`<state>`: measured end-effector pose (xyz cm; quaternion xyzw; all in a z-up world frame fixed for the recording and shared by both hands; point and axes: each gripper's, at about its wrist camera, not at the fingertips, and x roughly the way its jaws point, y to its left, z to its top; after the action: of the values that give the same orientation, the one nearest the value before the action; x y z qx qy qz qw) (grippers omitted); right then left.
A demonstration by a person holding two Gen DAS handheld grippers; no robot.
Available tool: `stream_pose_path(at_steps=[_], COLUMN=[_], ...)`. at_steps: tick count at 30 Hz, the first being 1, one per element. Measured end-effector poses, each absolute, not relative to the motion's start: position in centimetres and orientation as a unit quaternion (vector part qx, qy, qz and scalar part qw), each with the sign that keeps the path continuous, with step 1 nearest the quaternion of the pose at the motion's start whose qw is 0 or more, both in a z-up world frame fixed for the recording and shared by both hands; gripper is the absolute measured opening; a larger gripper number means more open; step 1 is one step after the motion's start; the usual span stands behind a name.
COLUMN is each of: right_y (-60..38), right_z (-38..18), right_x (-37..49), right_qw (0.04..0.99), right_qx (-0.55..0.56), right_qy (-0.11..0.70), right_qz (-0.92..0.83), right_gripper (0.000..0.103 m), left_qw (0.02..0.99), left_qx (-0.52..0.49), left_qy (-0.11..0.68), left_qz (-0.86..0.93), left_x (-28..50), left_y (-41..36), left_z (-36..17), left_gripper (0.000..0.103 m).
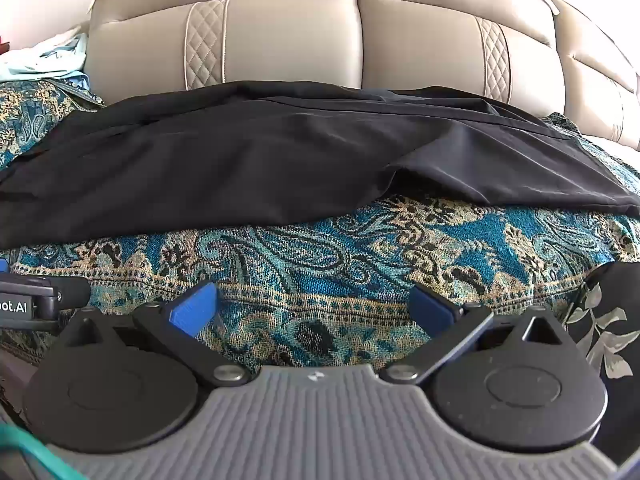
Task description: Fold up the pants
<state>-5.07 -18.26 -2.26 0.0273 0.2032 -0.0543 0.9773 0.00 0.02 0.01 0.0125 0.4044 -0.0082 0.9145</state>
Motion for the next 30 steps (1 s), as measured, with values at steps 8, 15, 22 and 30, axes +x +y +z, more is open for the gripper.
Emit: stream_pose_path(at_steps=[8, 15, 22, 30], right_y=[-18.24, -18.22, -18.23, -18.24], right_z=[-2.26, -2.26, -2.27, -2.27], right_x=[-5.08, -5.10, -5.13, -5.16], right_qw=[0.977, 0.977, 0.977, 0.977], right_qx=[0.026, 0.026, 0.026, 0.026], right_qy=[0.203, 0.203, 0.203, 0.202], right_qz=[-0.055, -0.055, -0.055, -0.055], right_gripper=[0.103, 0.103, 0.103, 0.103], left_qw=[0.915, 0.916, 0.916, 0.916], left_qx=[0.013, 0.015, 0.015, 0.015], left_qy=[0.404, 0.402, 0.401, 0.401], left_qz=[-0.008, -0.007, -0.007, -0.007], left_x=[0.17, -0.01, -0.02, -0.02], left_y=[0.14, 0.00, 0.00, 0.00], left_z=[0.06, 0.01, 0.01, 0.01], left_gripper=[0.103, 0.103, 0.103, 0.103])
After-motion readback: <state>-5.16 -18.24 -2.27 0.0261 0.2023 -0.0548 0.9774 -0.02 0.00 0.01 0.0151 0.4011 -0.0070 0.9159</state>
